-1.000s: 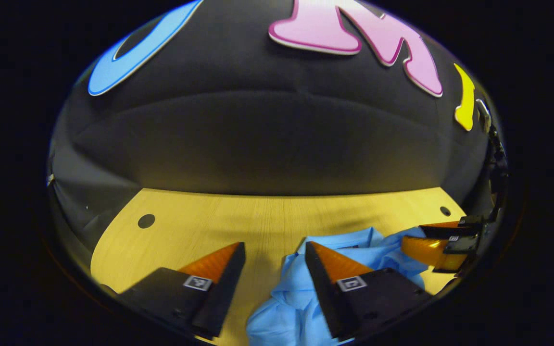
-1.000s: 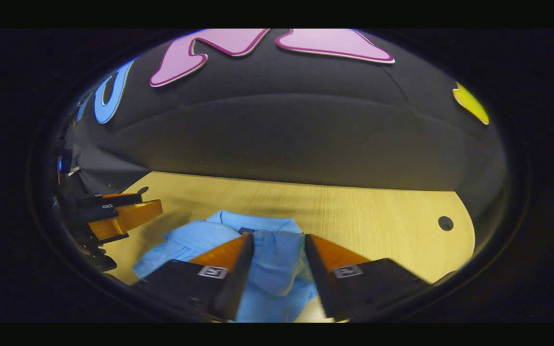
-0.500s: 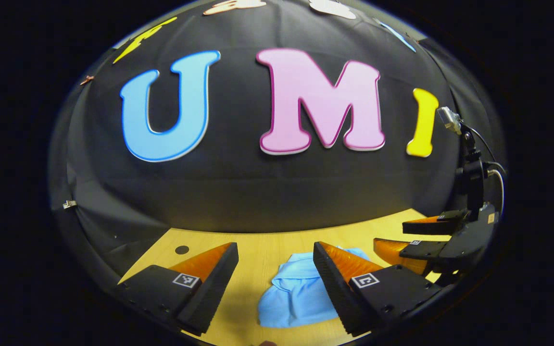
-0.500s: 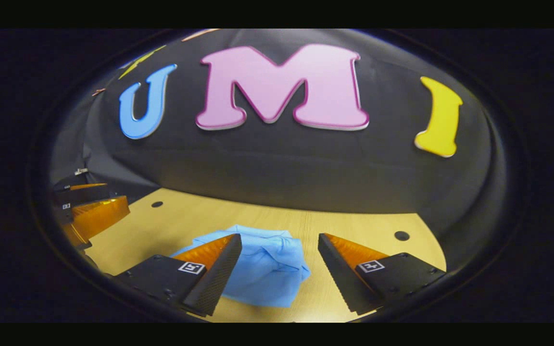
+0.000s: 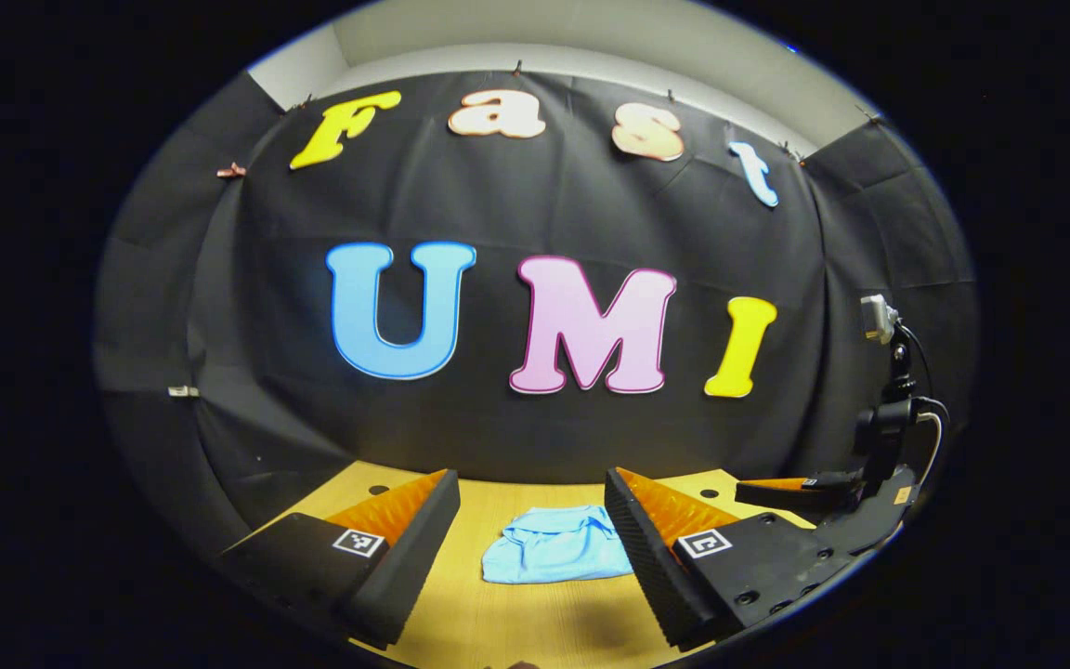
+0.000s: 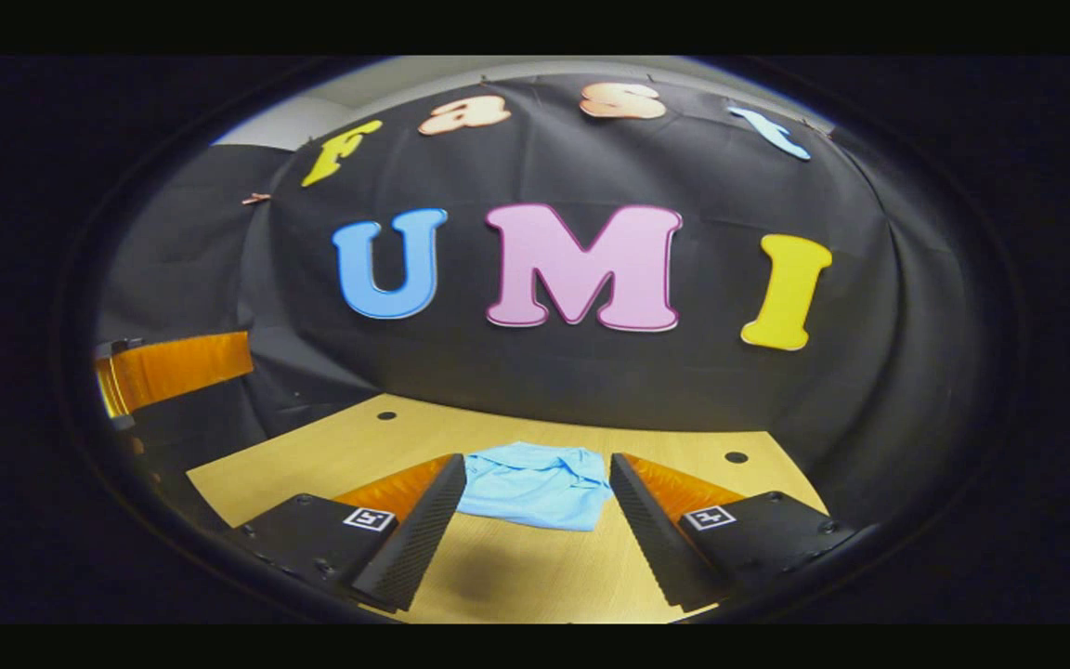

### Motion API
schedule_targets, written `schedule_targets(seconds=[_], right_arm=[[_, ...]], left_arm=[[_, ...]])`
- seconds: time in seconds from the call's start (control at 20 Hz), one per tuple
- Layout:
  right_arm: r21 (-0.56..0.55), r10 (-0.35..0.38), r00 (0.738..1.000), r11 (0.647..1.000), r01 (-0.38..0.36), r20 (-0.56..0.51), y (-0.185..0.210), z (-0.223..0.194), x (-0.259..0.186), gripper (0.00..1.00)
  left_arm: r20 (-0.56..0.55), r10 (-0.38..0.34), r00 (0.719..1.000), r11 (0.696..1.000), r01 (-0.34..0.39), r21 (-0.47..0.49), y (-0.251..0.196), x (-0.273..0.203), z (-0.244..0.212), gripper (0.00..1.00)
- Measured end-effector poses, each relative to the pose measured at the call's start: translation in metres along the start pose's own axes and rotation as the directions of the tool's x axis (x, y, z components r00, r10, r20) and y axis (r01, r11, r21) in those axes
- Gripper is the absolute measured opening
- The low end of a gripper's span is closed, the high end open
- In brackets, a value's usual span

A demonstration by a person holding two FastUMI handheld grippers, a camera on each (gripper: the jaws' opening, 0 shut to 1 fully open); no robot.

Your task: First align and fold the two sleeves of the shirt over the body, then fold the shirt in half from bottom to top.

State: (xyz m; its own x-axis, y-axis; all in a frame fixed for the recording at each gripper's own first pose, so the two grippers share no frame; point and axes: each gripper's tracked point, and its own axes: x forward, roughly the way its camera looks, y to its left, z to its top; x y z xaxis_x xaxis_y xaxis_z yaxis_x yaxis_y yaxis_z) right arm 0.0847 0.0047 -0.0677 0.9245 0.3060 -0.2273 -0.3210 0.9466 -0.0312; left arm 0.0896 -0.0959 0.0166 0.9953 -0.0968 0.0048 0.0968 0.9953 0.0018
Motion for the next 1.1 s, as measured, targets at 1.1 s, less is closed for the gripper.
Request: schedule_targets(seconds=[1.1], right_arm=[[0.058, -0.056, 0.994, 0.997, 0.051, 0.090, 0.009, 0.031, -0.130, 0.97]], left_arm=[[0.026, -0.062, 0.998, 0.996, 0.060, 0.072, -0.042, -0.115, -0.002, 0.94]])
